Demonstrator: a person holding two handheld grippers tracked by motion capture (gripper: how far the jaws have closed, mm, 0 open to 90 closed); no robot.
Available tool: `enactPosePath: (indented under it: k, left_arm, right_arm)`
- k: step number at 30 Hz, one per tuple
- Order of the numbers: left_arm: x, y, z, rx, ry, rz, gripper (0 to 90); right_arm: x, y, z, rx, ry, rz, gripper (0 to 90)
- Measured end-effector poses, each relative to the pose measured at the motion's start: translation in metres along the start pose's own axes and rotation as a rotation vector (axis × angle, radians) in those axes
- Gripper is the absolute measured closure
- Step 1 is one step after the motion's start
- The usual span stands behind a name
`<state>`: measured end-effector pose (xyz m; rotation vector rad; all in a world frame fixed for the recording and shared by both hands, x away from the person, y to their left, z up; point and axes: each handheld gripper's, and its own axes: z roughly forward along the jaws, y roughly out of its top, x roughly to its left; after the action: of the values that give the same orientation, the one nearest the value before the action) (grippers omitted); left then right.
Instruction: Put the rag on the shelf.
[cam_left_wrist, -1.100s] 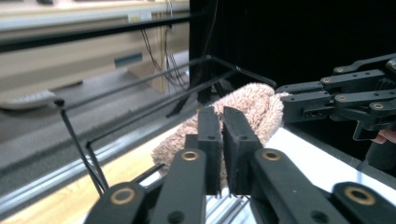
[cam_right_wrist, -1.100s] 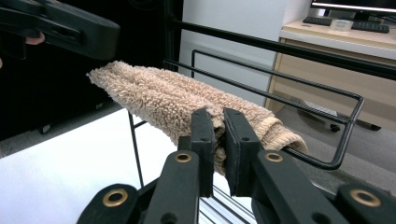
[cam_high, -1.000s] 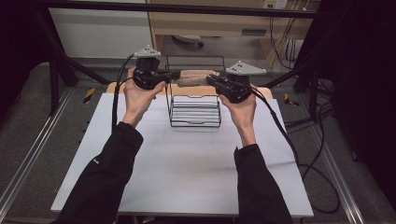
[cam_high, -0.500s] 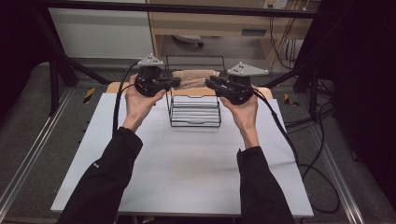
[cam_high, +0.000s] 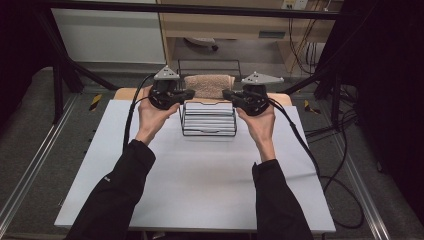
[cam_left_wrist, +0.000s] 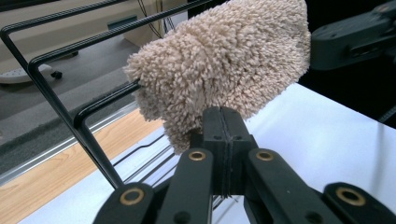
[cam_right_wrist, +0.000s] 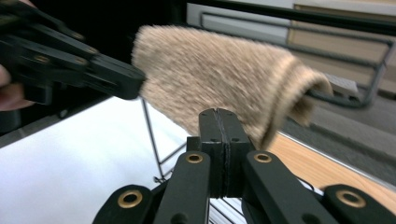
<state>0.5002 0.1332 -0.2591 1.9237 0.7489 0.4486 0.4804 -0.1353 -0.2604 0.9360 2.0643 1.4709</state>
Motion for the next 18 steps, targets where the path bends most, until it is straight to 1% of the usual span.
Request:
enactPosePath:
  k: [4,6,9,14,15,18]
  left_arm:
    - [0.001,-0.002,0.003,-0.005,0.005,-0.007,89.7]
    - [0.002,-0.003,0.003,-0.011,0.005,-0.014,89.3]
    - [0.002,-0.004,0.002,-0.014,0.001,-0.017,87.8]
    - [0.003,-0.007,-0.007,-0.015,0.004,-0.022,81.7]
    - [0.003,-0.007,-0.01,-0.018,0.003,-0.027,79.7]
    - [0.003,-0.011,-0.017,-0.005,0.014,-0.021,72.1]
  right_arm:
    - [-0.006,-0.007,0.006,0.006,-0.025,0.019,90.0]
    - [-0.008,-0.009,0.009,0.001,-0.031,0.018,89.7]
    - [-0.007,-0.01,0.008,-0.01,-0.026,0.011,87.6]
    - [-0.004,-0.009,-0.003,-0.032,-0.015,0.009,79.8]
    - [-0.003,-0.009,-0.005,-0.032,-0.013,0.007,77.4]
    - [-0.002,-0.01,-0.014,-0.029,-0.007,0.001,70.3]
